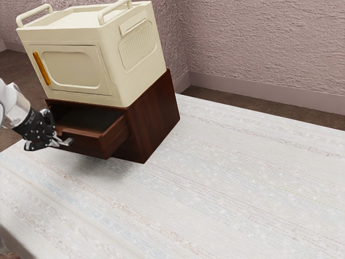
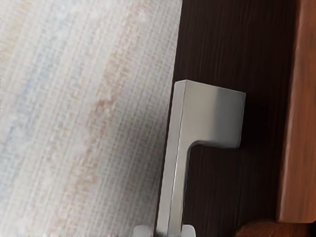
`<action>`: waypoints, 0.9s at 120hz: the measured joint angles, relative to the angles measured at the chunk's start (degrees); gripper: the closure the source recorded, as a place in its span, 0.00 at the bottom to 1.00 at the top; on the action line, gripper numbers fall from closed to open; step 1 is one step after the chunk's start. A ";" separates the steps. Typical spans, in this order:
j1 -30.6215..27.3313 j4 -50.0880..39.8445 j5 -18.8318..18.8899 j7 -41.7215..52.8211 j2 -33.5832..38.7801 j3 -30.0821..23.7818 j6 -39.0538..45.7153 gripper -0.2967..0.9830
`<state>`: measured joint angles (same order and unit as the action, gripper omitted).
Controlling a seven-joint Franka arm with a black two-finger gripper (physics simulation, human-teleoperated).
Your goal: Pull the drawer handle with one arm to open the drawer
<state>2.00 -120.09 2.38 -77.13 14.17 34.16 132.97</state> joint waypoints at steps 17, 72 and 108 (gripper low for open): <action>0.09 -1.45 0.43 0.00 1.47 0.00 0.00 0.85; 0.17 -4.76 1.88 -0.05 5.70 0.29 -0.04 0.85; 0.20 -6.75 3.26 -0.09 8.62 1.64 -0.09 0.85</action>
<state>2.20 -126.84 5.64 -77.22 22.79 35.79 132.88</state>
